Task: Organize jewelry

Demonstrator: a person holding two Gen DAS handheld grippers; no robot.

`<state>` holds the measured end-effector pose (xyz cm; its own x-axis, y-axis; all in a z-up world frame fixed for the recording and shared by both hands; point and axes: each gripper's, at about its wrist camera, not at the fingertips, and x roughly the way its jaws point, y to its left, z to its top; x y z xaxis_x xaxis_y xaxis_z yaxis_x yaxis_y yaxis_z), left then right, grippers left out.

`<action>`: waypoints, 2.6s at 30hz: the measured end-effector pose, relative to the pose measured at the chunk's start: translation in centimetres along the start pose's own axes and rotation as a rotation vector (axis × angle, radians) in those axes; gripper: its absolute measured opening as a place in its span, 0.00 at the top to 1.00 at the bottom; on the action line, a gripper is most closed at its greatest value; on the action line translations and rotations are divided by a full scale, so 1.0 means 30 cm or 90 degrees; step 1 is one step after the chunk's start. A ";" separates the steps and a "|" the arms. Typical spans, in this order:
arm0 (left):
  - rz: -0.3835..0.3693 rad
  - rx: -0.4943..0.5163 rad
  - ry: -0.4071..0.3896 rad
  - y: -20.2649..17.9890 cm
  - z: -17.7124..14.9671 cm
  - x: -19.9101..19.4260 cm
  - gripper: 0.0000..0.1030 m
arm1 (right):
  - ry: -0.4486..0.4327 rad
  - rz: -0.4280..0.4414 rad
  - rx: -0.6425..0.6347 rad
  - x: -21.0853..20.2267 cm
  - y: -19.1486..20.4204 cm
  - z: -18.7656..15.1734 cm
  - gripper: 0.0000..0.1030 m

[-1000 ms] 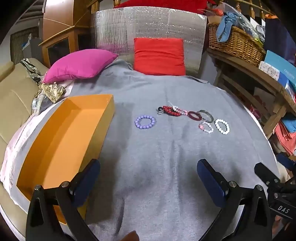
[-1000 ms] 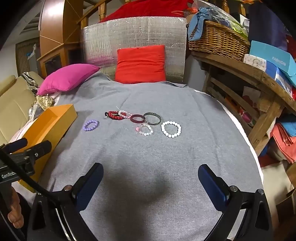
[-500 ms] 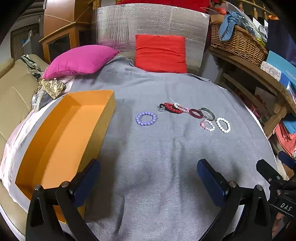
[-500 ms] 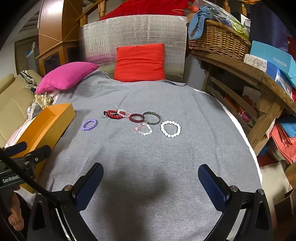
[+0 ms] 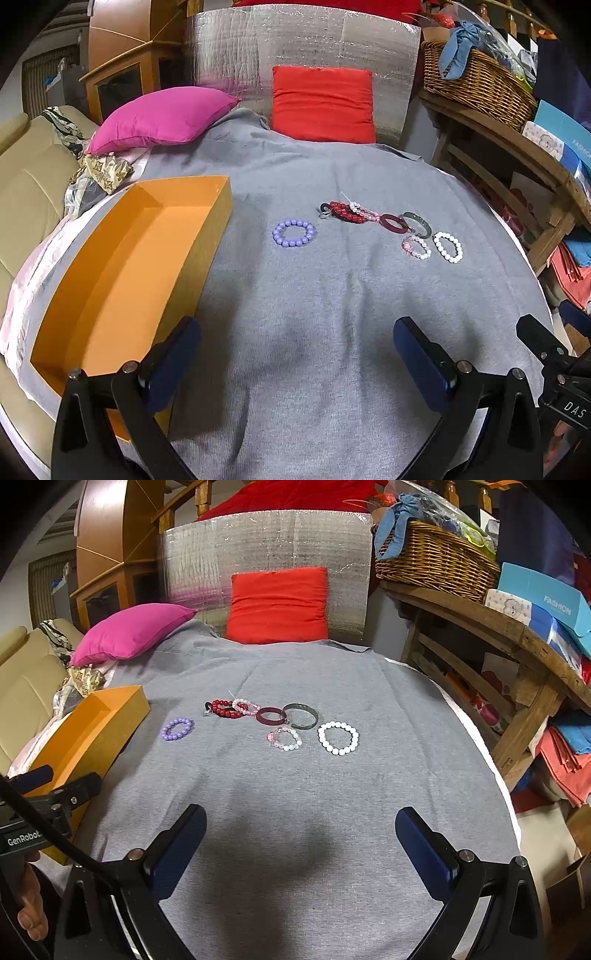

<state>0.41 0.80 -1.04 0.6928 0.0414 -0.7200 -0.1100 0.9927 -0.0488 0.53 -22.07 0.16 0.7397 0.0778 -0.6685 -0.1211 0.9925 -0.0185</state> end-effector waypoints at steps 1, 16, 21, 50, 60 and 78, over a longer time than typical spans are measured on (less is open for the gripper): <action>0.000 -0.001 0.001 0.002 -0.001 0.001 0.00 | 0.000 0.000 0.000 0.000 0.000 0.000 0.00; 0.007 -0.004 0.015 0.005 -0.012 0.017 0.00 | 0.005 -0.002 0.004 0.006 -0.003 -0.006 0.00; 0.007 -0.007 0.017 0.012 -0.014 0.021 0.00 | 0.006 -0.003 0.003 0.009 -0.004 -0.007 0.00; 0.011 -0.009 0.024 0.016 -0.021 0.025 0.00 | 0.010 -0.001 0.001 0.008 0.004 -0.003 0.00; 0.011 -0.013 0.032 0.030 -0.031 0.047 0.00 | 0.019 0.002 0.008 0.020 -0.005 -0.008 0.00; 0.023 -0.032 0.093 0.105 -0.067 0.200 0.00 | 0.138 -0.010 0.181 0.400 -0.306 0.070 0.18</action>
<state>2.77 3.95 -6.90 0.5773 0.0564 -0.8146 -0.1713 0.9838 -0.0533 11.92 -30.06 -6.11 0.5785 0.0701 -0.8126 0.1017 0.9823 0.1572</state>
